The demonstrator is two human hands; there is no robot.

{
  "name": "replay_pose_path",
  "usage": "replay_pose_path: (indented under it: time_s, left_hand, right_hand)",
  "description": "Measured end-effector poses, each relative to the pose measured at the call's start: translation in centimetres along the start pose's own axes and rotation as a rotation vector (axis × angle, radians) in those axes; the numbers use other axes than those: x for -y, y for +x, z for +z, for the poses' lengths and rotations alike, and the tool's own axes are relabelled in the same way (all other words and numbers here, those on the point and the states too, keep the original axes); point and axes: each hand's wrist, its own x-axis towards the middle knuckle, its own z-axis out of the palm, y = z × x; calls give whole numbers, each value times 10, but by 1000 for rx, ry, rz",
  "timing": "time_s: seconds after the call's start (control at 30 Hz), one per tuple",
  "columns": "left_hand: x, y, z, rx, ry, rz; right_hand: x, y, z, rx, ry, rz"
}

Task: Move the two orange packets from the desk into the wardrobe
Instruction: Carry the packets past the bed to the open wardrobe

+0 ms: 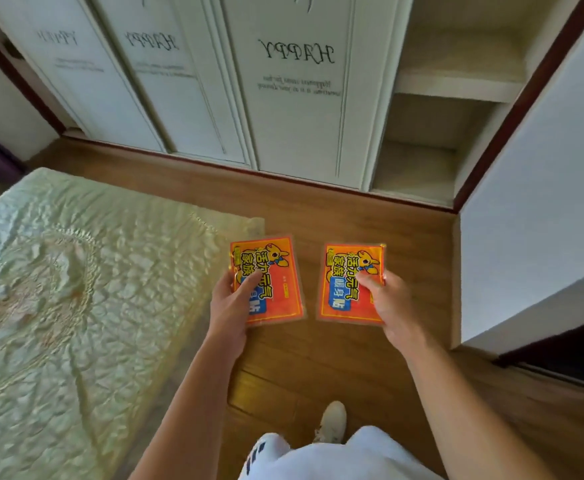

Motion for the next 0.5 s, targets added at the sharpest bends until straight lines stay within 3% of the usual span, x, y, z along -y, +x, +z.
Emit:
replay_pose_path:
  time_s: [0.5]
  left_hand:
    - [-26,172,203,236,167,-70]
  right_hand:
    - [81,169,-88,-232,107,37]
